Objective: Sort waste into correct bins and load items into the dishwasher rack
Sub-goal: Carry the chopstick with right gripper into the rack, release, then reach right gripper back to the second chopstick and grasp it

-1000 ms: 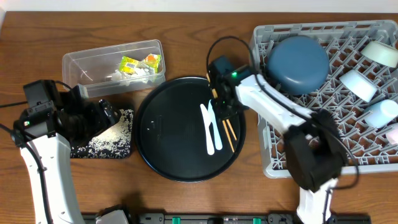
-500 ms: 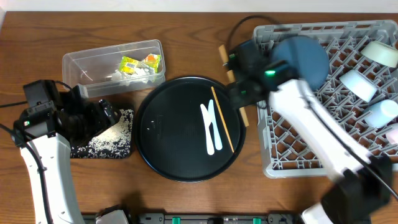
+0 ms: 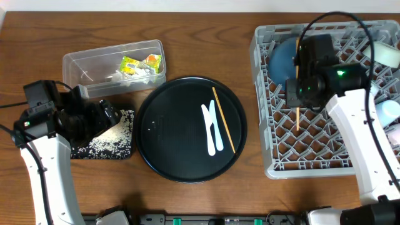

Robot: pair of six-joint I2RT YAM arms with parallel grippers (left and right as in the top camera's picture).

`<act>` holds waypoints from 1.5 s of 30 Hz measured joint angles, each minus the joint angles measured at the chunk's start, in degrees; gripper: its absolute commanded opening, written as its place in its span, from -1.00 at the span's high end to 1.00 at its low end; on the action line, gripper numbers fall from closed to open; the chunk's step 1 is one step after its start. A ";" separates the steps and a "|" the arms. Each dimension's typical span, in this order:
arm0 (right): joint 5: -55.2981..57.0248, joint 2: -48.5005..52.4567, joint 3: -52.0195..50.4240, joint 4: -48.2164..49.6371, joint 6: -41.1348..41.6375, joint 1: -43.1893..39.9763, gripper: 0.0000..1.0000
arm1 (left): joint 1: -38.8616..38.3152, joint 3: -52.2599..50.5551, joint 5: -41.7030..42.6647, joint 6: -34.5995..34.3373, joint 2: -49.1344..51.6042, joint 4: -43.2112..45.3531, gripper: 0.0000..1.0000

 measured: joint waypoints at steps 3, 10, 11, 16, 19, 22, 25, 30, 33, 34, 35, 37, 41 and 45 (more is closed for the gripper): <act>-1.64 0.11 -4.42 2.67 0.11 0.42 0.97 | 0.00 0.00 0.00 0.00 0.00 0.04 -0.67; -5.05 0.37 -13.62 9.38 1.51 2.12 0.97 | 0.00 -0.02 0.00 -0.02 0.00 0.02 -0.67; -5.29 0.37 -14.80 9.90 1.66 2.54 0.98 | 0.00 -0.02 0.00 -0.02 0.00 0.00 -0.67; -6.23 0.37 -17.22 10.75 2.12 2.89 0.31 | 0.00 -0.02 0.00 0.00 0.00 0.02 -0.67; -6.29 0.37 -17.44 11.82 2.67 2.91 0.11 | 0.00 -0.02 0.00 0.00 0.00 0.02 -0.67; -6.34 0.37 -17.00 12.13 2.56 2.93 0.10 | 0.00 -0.02 0.00 -0.02 0.00 0.02 -0.67; -6.58 0.57 -13.84 11.28 2.45 2.93 0.17 | 0.00 0.00 0.02 0.00 0.00 0.02 -0.67; -9.62 0.66 -3.61 12.81 0.66 3.89 0.18 | 0.00 0.00 0.00 0.00 0.00 0.02 -0.67; -11.45 0.63 -0.24 14.88 -0.83 6.84 0.16 | 0.00 -0.02 0.00 0.00 0.00 0.04 -0.66; -11.76 0.63 -0.13 15.23 -1.03 7.91 0.16 | 0.00 -0.02 0.00 0.00 0.00 0.02 -0.67; -12.09 0.63 -0.15 15.32 -1.36 9.27 0.16 | 0.00 -0.02 0.00 0.00 0.00 0.04 -0.67; -12.70 1.01 -0.39 15.43 -1.73 11.85 0.16 | 0.00 -0.02 0.00 0.00 0.00 0.04 -0.67; -12.94 3.93 -1.01 15.65 -1.73 16.09 0.16 | 0.00 -0.02 0.00 0.00 0.00 0.04 -0.67; -12.57 10.14 -1.51 15.67 -1.46 18.95 0.18 | 0.00 0.00 0.00 0.00 0.00 0.04 -0.67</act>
